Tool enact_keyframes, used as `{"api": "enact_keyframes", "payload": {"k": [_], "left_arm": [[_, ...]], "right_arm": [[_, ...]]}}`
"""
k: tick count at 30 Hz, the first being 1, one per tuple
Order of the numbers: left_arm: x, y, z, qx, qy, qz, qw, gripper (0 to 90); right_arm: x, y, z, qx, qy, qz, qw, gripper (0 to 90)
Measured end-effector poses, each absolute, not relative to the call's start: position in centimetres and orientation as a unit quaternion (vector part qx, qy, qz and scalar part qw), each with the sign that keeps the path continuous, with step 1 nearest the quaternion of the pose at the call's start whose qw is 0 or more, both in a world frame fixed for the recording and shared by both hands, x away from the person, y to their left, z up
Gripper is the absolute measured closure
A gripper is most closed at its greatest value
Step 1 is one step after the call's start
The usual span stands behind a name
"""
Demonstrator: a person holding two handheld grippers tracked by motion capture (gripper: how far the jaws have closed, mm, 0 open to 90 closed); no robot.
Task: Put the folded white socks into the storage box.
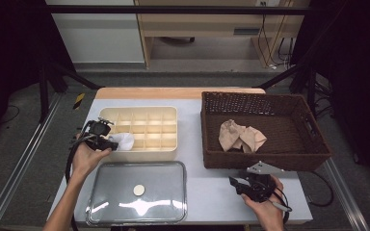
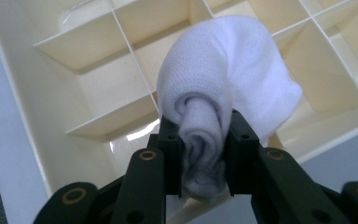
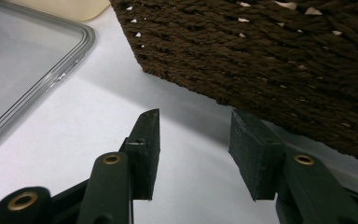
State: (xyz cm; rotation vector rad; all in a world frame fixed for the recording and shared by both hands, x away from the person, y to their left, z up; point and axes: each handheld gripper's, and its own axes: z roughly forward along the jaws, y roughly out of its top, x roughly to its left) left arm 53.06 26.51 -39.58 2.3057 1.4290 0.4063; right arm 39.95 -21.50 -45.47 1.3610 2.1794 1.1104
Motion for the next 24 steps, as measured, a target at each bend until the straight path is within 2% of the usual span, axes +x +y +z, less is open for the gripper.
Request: {"api": "enact_keyframes", "payload": {"k": [2,3,4,5,6,7,11,13,15,18,19,24], "left_arm": [[52.9,26.7,-39.6,0.818,0.516,0.147,0.208,68.6],[52.8,26.9,-39.6,0.814,0.519,0.150,0.216,61.5],[52.8,27.1,-39.6,0.808,0.524,0.150,0.224,61.5],[52.8,27.4,-39.6,0.803,0.527,0.151,0.234,56.9],[52.9,27.8,-39.7,0.796,0.531,0.153,0.249,44.7],[52.9,27.8,-39.7,0.796,0.531,0.153,0.249,41.1],[53.5,27.9,-40.3,0.788,0.528,0.143,0.281,35.7],[53.8,27.7,-40.7,0.786,0.531,0.135,0.286,36.6],[54.0,27.4,-41.2,0.783,0.536,0.135,0.286,42.4],[53.8,27.5,-41.2,0.776,0.544,0.131,0.290,62.6],[53.6,27.6,-41.0,0.779,0.541,0.132,0.288,65.5],[53.3,27.7,-40.4,0.795,0.523,0.148,0.270,69.6]], "right_arm": [[39.9,-21.4,-45.4,0.476,0.770,0.390,0.170,53.7],[39.9,-21.3,-45.4,0.472,0.772,0.391,0.172,53.6],[39.9,-21.3,-45.4,0.472,0.772,0.391,0.172,53.6],[39.8,-21.4,-45.3,0.472,0.771,0.391,0.172,53.5],[39.8,-21.4,-45.4,0.474,0.770,0.391,0.173,53.5],[39.8,-21.4,-45.4,0.474,0.770,0.391,0.173,53.5],[39.9,-21.6,-45.4,0.476,0.769,0.392,0.170,53.5],[39.8,-21.6,-45.4,0.475,0.770,0.391,0.170,53.5],[39.8,-21.5,-45.4,0.474,0.770,0.391,0.170,53.5],[39.8,-21.4,-45.4,0.473,0.771,0.391,0.169,53.6],[39.8,-21.4,-45.4,0.473,0.771,0.391,0.169,53.6],[39.8,-21.5,-45.5,0.472,0.772,0.390,0.170,53.9]]}}
